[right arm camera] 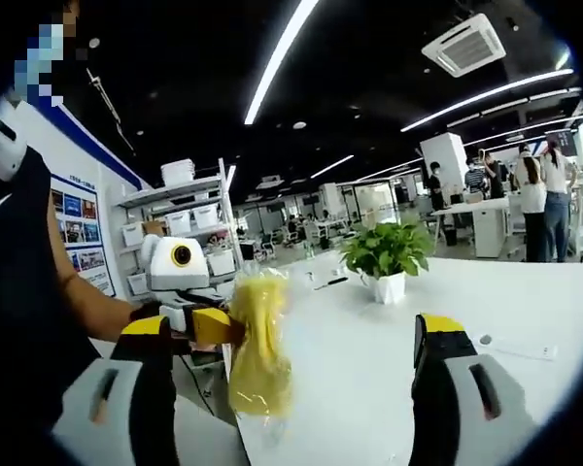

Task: Compare the silicone blocks by pressing each to a similar depth, holding the contact briefly, and releasing to observe deformation and rebound differences across the visible hardness samples.

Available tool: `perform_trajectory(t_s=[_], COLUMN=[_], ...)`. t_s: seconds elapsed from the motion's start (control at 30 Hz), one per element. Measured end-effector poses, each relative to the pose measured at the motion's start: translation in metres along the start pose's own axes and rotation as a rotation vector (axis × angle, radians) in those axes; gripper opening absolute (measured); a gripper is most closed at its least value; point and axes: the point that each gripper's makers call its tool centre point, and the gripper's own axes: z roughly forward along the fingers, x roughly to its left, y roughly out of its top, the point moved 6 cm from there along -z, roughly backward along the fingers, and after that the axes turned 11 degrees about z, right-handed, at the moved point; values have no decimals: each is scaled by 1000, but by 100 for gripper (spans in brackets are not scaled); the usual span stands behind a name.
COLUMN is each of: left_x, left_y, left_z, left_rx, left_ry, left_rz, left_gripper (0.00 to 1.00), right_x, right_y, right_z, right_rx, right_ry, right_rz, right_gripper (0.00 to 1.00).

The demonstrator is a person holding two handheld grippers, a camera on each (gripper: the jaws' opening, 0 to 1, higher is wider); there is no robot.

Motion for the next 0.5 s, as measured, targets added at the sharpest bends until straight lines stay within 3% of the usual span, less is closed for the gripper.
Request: perform_trajectory(t_s=[0.3, 0.5], left_x=[-4, -5], left_y=[0, -1], left_z=[-3, -1], left_rx=[0, 19], left_ry=[2, -13], left_rz=[-4, -20], left_gripper=[2, 2], right_x=[2, -2], right_y=[2, 10], right_z=[-12, -24], right_rx=[-21, -20], right_ry=[-46, -99], right_rz=[-10, -79], right_gripper=[97, 97])
